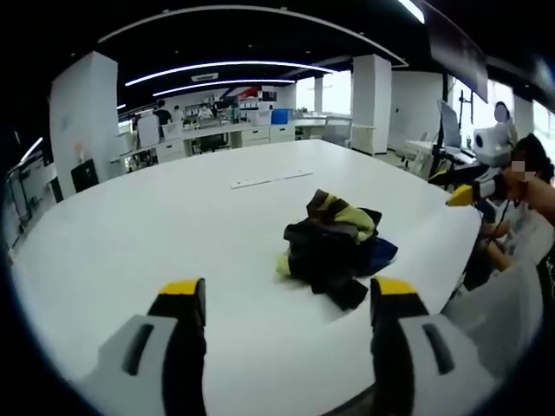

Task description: Fold the garment on the visible template until the final outline fits inside the template.

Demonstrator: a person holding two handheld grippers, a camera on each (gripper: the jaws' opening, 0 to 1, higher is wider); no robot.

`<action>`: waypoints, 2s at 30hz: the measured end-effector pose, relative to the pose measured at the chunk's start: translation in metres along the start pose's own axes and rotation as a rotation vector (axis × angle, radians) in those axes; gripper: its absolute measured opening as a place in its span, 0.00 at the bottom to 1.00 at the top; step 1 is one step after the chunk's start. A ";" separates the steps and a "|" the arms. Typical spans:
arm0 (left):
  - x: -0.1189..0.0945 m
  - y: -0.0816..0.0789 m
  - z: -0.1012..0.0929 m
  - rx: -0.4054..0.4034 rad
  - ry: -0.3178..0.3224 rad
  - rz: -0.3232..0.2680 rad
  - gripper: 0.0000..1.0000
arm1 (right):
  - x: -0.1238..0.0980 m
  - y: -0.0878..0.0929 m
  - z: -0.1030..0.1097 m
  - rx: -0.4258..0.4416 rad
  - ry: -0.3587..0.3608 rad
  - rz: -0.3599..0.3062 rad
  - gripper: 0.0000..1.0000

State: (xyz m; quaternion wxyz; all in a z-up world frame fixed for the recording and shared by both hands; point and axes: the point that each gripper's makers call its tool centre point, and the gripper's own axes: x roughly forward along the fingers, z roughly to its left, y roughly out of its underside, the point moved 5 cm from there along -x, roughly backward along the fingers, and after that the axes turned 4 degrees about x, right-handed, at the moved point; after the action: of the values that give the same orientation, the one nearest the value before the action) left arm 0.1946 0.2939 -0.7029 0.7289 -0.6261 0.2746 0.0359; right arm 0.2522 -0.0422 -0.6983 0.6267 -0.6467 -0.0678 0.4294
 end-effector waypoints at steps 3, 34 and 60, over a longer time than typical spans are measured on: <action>0.001 -0.001 0.000 0.000 0.005 0.000 0.74 | 0.001 0.000 0.000 0.000 -0.003 0.003 0.77; 0.031 -0.018 -0.035 0.074 0.174 0.005 0.47 | 0.034 -0.013 0.012 -0.037 -0.088 0.013 0.56; 0.076 -0.027 -0.065 0.125 0.329 -0.005 0.17 | 0.106 -0.011 0.006 -0.093 -0.177 0.098 0.20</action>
State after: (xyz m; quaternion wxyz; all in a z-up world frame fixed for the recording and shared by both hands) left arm 0.2461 0.2059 -0.7169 0.7119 -0.5776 0.3902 -0.0858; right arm 0.3191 0.0311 -0.7379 0.5658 -0.6370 -0.1110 0.5115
